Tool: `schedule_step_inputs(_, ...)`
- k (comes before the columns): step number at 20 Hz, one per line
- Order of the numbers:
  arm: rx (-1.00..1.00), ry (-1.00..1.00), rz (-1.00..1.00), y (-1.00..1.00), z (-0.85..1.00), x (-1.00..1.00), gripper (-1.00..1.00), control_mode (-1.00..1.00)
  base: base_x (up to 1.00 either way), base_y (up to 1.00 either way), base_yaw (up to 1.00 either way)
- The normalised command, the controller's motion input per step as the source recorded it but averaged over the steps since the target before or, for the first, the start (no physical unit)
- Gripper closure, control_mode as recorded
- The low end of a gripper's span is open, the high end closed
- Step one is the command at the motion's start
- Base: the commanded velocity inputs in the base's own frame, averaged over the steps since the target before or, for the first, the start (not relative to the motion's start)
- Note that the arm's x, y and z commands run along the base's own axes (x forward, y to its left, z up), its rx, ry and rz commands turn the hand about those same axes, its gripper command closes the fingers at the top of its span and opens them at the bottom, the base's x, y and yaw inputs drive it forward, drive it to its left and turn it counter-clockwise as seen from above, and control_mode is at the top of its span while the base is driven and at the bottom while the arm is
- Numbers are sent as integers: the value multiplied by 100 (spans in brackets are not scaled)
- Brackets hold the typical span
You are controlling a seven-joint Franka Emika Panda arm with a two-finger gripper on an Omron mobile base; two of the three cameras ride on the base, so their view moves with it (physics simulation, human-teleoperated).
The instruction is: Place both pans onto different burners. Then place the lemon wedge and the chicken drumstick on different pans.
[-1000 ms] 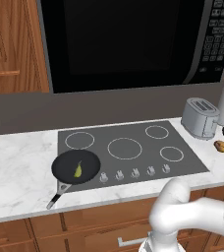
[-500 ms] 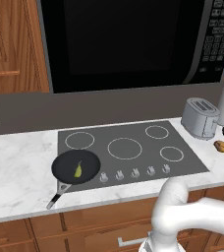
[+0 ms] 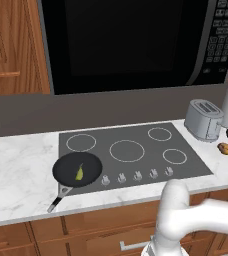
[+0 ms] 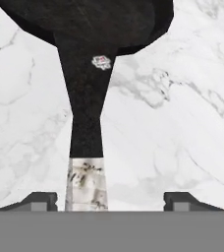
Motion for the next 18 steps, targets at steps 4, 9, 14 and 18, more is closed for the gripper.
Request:
schedule_step_inputs(4,0,2,0,-14,-16,23,100,-100,0,0,0)
schedule_step_inputs(9,0,2,0,-18,-17,22,100,-100,0,0,0)
schedule_step_inputs(14,-4,0,0,3,3,1,100,-100,0,0,0)
schedule_step_inputs(18,-13,-2,3,32,20,-24,100,-100,0,0,0)
